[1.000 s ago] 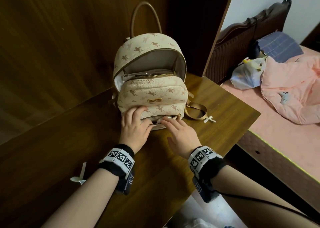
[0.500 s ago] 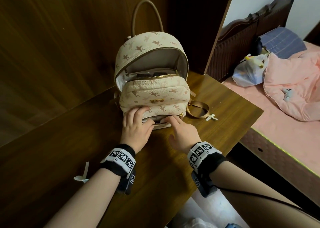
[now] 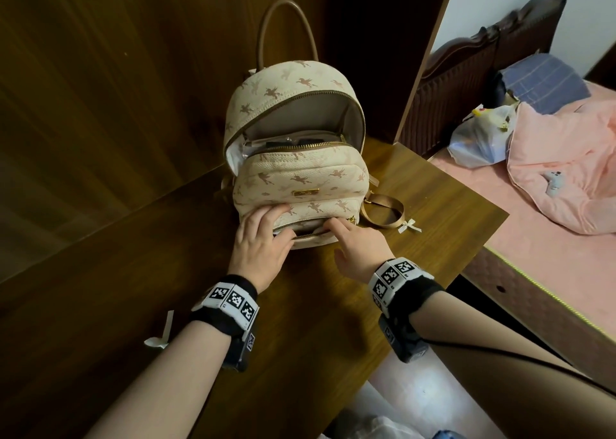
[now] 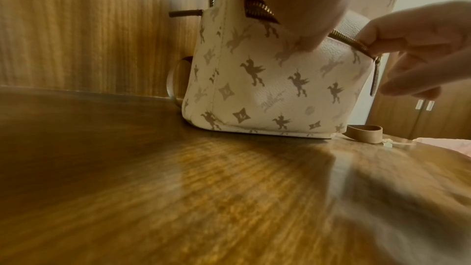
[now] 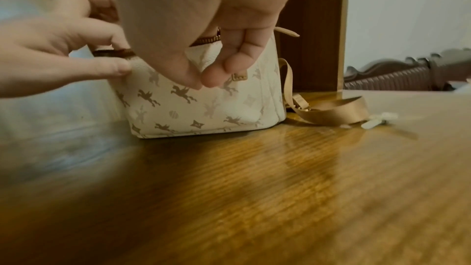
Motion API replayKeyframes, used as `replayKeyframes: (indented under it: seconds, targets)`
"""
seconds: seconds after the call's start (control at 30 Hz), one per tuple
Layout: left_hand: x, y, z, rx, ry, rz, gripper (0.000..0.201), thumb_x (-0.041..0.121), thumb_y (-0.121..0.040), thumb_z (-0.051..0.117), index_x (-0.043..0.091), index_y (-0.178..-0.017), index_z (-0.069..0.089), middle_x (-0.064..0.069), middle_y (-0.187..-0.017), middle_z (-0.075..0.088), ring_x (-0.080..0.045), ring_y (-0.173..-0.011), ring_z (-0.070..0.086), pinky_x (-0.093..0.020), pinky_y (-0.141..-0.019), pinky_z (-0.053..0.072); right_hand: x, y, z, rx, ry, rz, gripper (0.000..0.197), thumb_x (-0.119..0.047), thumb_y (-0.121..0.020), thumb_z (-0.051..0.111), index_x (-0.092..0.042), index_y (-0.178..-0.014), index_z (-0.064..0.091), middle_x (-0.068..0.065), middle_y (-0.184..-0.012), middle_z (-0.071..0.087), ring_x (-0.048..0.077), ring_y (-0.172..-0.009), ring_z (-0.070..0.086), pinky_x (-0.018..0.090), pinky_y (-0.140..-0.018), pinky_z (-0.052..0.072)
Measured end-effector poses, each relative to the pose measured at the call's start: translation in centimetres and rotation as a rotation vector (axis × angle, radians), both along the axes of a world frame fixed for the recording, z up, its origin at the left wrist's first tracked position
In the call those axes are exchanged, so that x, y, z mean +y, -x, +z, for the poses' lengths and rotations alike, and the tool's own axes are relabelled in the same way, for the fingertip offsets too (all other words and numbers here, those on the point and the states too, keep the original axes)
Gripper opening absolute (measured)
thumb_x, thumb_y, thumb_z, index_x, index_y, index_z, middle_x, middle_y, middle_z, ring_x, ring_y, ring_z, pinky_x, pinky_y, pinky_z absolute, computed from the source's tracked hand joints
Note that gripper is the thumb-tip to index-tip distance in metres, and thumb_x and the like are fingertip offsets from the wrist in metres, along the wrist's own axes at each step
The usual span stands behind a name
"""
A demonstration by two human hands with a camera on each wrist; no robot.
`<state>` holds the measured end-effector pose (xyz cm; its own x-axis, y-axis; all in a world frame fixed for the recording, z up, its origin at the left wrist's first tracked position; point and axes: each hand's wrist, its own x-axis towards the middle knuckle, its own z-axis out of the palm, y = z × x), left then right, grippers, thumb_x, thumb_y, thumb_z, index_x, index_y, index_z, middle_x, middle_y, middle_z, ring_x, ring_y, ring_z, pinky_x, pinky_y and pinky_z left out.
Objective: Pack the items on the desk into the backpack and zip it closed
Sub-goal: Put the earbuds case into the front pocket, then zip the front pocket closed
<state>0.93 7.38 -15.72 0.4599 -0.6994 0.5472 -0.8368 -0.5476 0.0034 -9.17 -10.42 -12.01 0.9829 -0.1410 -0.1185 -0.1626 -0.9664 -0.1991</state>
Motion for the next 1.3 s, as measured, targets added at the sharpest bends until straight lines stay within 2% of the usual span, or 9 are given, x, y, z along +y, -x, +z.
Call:
replayKeyframes:
  seconds: [0.23,0.37,0.47,0.6,0.7,0.83,0.93,1.1,1.3]
  targets:
    - [-0.3,0.5,0.1,-0.003,0.004,0.041,0.009,0.024,-0.079,0.071,0.017,-0.082,0.067,-0.004,-0.131,0.043,-0.027,-0.121,0.038,-0.042,-0.109,0.026,-0.8,0.0,-1.3,-0.064,0.003,0.074,0.05,-0.012,-0.084,0.051,-0.017,-0.132,0.039,0.0,-0.131,0.048,0.028,-0.085,0.061,0.028,-0.058,0.036]
    - [-0.4,1.0,0.0,0.034,-0.047,0.069,0.018,0.029,-0.078,0.071,0.014,-0.085,0.065,-0.008,-0.134,0.044,-0.029,-0.125,0.037,-0.048,-0.111,0.029,-2.3,1.1,-1.8,-0.293,-0.049,0.244,0.049,-0.015,-0.079,0.043,-0.012,-0.127,0.048,0.006,-0.124,0.059,0.028,-0.093,0.064,0.033,-0.062,0.055]
    - [-0.4,1.1,0.0,0.041,-0.086,0.076,0.022,0.032,-0.078,0.069,0.013,-0.087,0.064,-0.009,-0.137,0.039,-0.03,-0.127,0.036,-0.049,-0.114,0.023,-3.5,2.1,-2.0,-0.437,-0.019,0.288,0.041,-0.011,-0.077,0.046,-0.01,-0.117,0.052,0.008,-0.117,0.063,0.026,-0.093,0.064,0.031,-0.059,0.057]
    - [-0.5,1.3,-0.2,0.032,-0.111,0.108,0.023,0.035,-0.081,0.066,0.013,-0.088,0.064,-0.01,-0.138,0.036,-0.031,-0.128,0.035,-0.051,-0.115,0.02,-6.2,3.1,-1.9,-0.533,-0.1,0.005,0.026,-0.007,-0.078,0.058,-0.009,-0.103,0.05,0.009,-0.106,0.056,0.022,-0.08,0.06,0.019,-0.055,0.043]
    - [-1.0,1.8,-0.8,0.058,-0.114,0.167,0.03,0.042,-0.085,0.055,0.013,-0.088,0.065,-0.01,-0.139,0.034,-0.031,-0.131,0.033,-0.056,-0.113,0.02,-9.2,3.0,-2.9,-0.444,-0.185,-0.402,0.017,-0.016,-0.088,0.054,-0.009,-0.103,0.051,0.006,-0.103,0.053,0.021,-0.078,0.056,0.024,-0.058,0.038]
    - [-1.7,2.0,-1.5,0.051,-0.099,0.212,0.038,0.049,-0.083,0.05,0.014,-0.086,0.065,-0.01,-0.14,0.033,-0.031,-0.133,0.031,-0.059,-0.114,0.015,-12.6,2.3,-4.1,-0.139,-0.251,-0.754,0.032,-0.029,-0.095,0.046,-0.011,-0.121,0.049,0.01,-0.127,0.048,0.032,-0.108,0.053,0.039,-0.081,0.044]
    - [-1.7,1.8,-2.0,0.027,-0.078,0.212,0.038,0.051,-0.08,0.055,0.015,-0.085,0.065,-0.01,-0.14,0.034,-0.031,-0.133,0.03,-0.059,-0.114,0.014,-14.0,2.3,-5.1,0.008,-0.287,-0.782,0.036,-0.031,-0.097,0.041,-0.014,-0.128,0.048,0.012,-0.134,0.044,0.034,-0.118,0.047,0.041,-0.092,0.042]
    - [-2.2,1.9,-2.4,-0.028,-0.013,0.222,0.037,0.051,-0.076,0.06,0.014,-0.081,0.064,-0.011,-0.137,0.035,-0.032,-0.131,0.031,-0.057,-0.115,0.01,-14.3,2.1,-6.4,0.043,-0.312,-0.733,0.04,-0.029,-0.096,0.039,-0.023,-0.136,0.045,0.012,-0.135,0.045,0.034,-0.123,0.043,0.044,-0.098,0.043]
    - [-2.5,1.7,-2.6,-0.062,0.009,0.234,0.037,0.049,-0.072,0.064,0.013,-0.08,0.063,-0.01,-0.136,0.034,-0.032,-0.13,0.03,-0.053,-0.116,0.002,-14.5,1.8,-7.0,0.037,-0.222,-0.699,0.028,-0.022,-0.092,0.045,-0.017,-0.114,0.063,0.014,-0.114,0.05,0.037,-0.108,0.05,0.042,-0.088,0.048]
